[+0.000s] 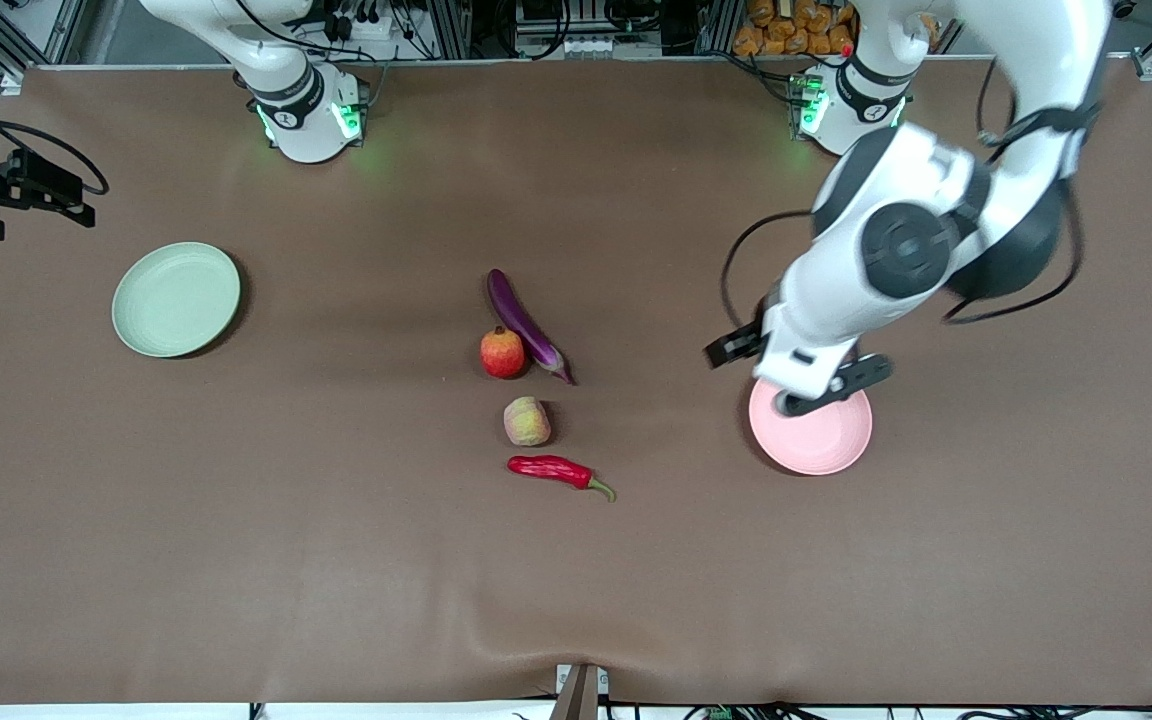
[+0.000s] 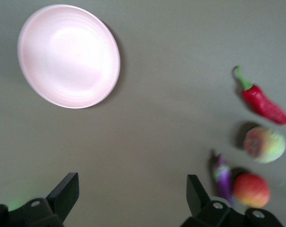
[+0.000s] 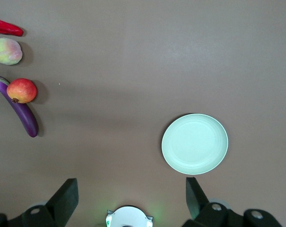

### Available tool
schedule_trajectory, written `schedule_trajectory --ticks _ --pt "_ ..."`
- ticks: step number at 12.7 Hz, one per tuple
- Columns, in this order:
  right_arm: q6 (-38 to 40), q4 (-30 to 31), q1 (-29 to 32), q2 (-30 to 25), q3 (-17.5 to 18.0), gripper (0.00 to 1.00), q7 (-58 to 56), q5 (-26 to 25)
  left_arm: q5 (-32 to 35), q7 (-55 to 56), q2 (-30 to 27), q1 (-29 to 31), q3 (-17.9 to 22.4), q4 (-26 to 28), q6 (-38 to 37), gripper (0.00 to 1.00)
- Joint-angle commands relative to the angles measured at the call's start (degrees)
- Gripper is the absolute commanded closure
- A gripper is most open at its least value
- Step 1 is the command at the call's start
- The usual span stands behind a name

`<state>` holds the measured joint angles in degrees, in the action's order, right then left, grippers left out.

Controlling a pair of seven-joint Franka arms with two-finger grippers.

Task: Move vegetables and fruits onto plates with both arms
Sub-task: 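Reach the left gripper to the red chili pepper and grasp it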

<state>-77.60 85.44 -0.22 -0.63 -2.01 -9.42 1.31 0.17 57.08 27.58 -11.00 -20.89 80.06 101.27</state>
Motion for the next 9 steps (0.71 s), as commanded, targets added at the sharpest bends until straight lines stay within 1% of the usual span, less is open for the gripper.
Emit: schedule_trajectory --ticks 1,2,4,5,6,7,8,9 --pt "0.6 -0.5 0.9 0.1 0.3 0.0 -0.7 0.0 1.1 7.7 5.9 -3.5 1.9 -4.8 5.6 0.0" --pt "0.7 -0.5 0.9 0.1 0.3 0.0 -0.7 0.0 1.1 10.5 6.9 -6.1 3.6 -4.8 7.7 0.0" --pt "0.8 -0.5 0.8 0.1 0.3 0.0 -0.7 0.0 1.1 17.1 8.1 -11.4 7.5 -4.7 9.2 0.0" --pt "0.8 -0.5 0.9 0.1 0.3 0.0 -0.7 0.0 1.1 20.6 9.3 -13.2 9.1 -4.8 11.6 0.0" --pt "0.7 -0.5 0.8 0.2 0.3 0.0 -0.7 0.0 1.1 25.7 10.9 -14.2 10.1 -4.7 15.8 0.0" --pt "0.8 -0.6 0.8 0.7 0.4 0.0 -0.7 0.1 1.1 29.8 13.2 -15.4 10.2 -4.8 20.4 0.0" --pt "0.9 -0.5 0.4 0.7 0.4 0.0 -0.6 0.1 1.2 33.1 15.4 -17.9 10.6 -4.7 25.0 0.0" --pt "0.9 -0.5 0.3 0.7 0.4 0.0 -0.6 0.1 1.4 36.1 17.2 -19.9 12.1 -4.7 27.4 0.0"
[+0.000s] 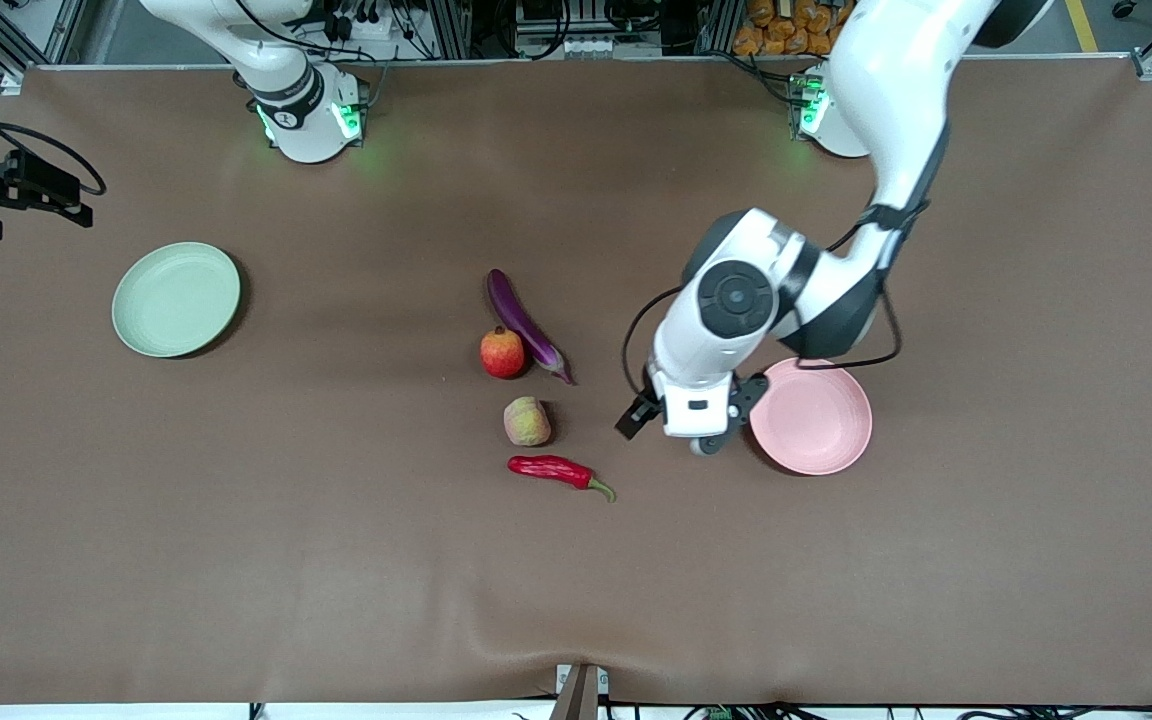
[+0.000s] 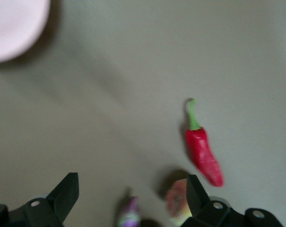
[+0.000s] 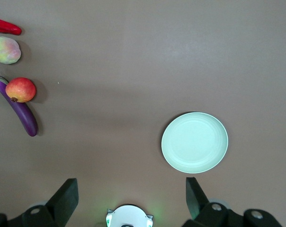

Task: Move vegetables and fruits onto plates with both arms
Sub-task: 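Reach the left gripper to the red chili pepper and grasp it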

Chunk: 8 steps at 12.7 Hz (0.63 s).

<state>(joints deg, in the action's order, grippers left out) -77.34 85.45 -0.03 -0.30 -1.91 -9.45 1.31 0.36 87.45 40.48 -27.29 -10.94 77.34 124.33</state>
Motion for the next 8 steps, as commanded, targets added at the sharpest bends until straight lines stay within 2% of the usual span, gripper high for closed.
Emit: schedule_trajectory --ticks 1,3,4,8 --pt "0.6 -0.5 0.4 0.4 0.3 0.0 -0.7 0.1 1.1 9.0 6.4 -6.6 4.7 -2.2 7.4 0.0" --pt "0.6 -0.5 0.4 0.4 0.3 0.0 -0.7 0.1 1.0 20.5 11.2 -12.1 11.1 -2.3 21.4 0.0" --pt "0.7 -0.4 0.4 0.4 0.3 0.0 -0.7 0.1 1.0 23.2 12.4 -14.3 13.6 -2.3 25.2 0.0" --pt "0.7 -0.4 0.2 0.4 0.3 0.0 -0.7 0.1 0.8 23.9 14.4 -15.5 14.4 -3.1 27.2 0.0"
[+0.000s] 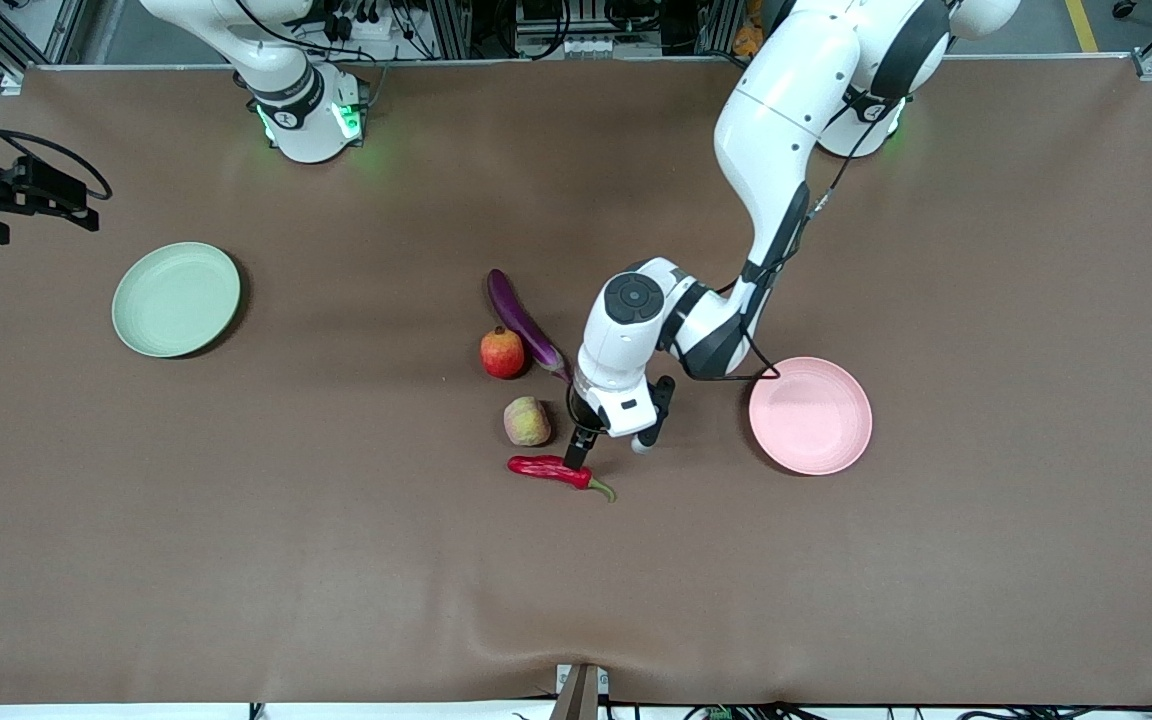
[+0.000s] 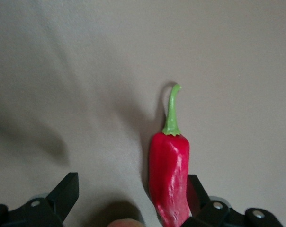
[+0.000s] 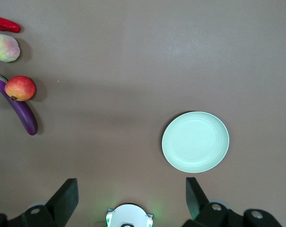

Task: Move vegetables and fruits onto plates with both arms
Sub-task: 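Reach the left gripper to the red chili pepper and grasp it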

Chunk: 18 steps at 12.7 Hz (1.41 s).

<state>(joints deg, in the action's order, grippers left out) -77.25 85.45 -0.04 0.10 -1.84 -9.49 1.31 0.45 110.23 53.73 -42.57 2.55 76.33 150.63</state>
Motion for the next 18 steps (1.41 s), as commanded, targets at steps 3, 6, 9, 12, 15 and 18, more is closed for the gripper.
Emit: schedule_trajectory --ticks 3,6,9,12,15,18 --pt "0.5 -0.5 0.2 0.0 0.3 0.0 -0.6 0.1 0.6 4.3 3.6 -0.4 1.8 -4.1 3.3 0.0" --pt "0.5 -0.5 0.3 0.0 0.3 0.0 -0.6 0.1 0.6 4.6 5.7 -2.1 3.8 -5.3 5.9 0.0" --pt "0.5 -0.5 0.3 0.0 0.3 0.0 -0.6 0.1 0.6 4.7 8.4 -2.5 4.7 -6.9 9.4 0.0" --pt "0.5 -0.4 0.2 0.0 0.3 0.0 -0.5 0.1 0.6 5.2 8.9 -3.1 6.1 -7.0 9.4 0.16" --pt "0.6 -0.4 0.2 0.0 0.3 0.0 -0.5 0.1 0.7 6.1 9.0 -3.7 7.0 -6.9 9.4 0.91" --pt "0.4 -0.4 0.5 0.1 0.3 0.0 -0.5 0.1 1.0 6.1 7.2 -3.9 7.1 -6.5 7.5 0.95"
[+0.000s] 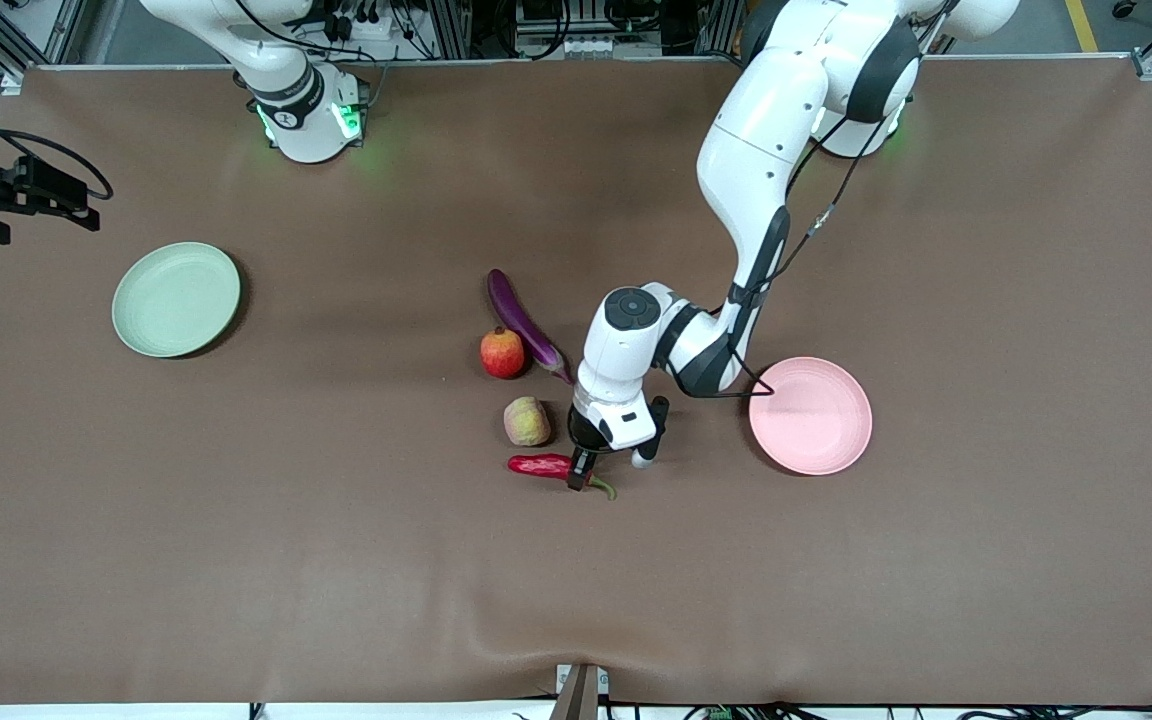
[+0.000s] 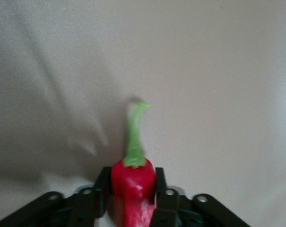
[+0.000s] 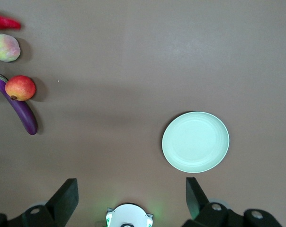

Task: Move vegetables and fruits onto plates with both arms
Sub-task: 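Reach the left gripper to the red chili pepper and grasp it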

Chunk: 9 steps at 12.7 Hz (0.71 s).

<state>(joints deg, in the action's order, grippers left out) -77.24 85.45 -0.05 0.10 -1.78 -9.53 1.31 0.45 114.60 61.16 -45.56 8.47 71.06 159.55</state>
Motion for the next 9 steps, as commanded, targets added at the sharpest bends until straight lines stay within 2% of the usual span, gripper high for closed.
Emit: schedule_trajectory --ticks 1,4,7,9 --pt "0.6 -0.6 0.5 1.5 0.2 0.0 -0.4 -0.1 1.0 1.5 -2.2 -0.9 1.2 -1.1 -5.2 0.97" --pt "0.5 -0.6 0.7 2.1 0.2 0.0 -0.4 -0.1 1.1 0.9 -7.8 0.5 1.1 -1.1 -13.3 0.98" --pt "0.6 -0.9 0.9 11.2 0.1 0.0 -0.8 -0.3 1.3 0.0 -11.1 2.5 1.1 -0.7 -18.3 1.0" --pt "-0.3 -0.8 0.3 12.1 0.2 0.0 -1.3 -0.2 1.1 -2.6 -12.6 3.5 0.8 -0.7 -20.7 1.0"
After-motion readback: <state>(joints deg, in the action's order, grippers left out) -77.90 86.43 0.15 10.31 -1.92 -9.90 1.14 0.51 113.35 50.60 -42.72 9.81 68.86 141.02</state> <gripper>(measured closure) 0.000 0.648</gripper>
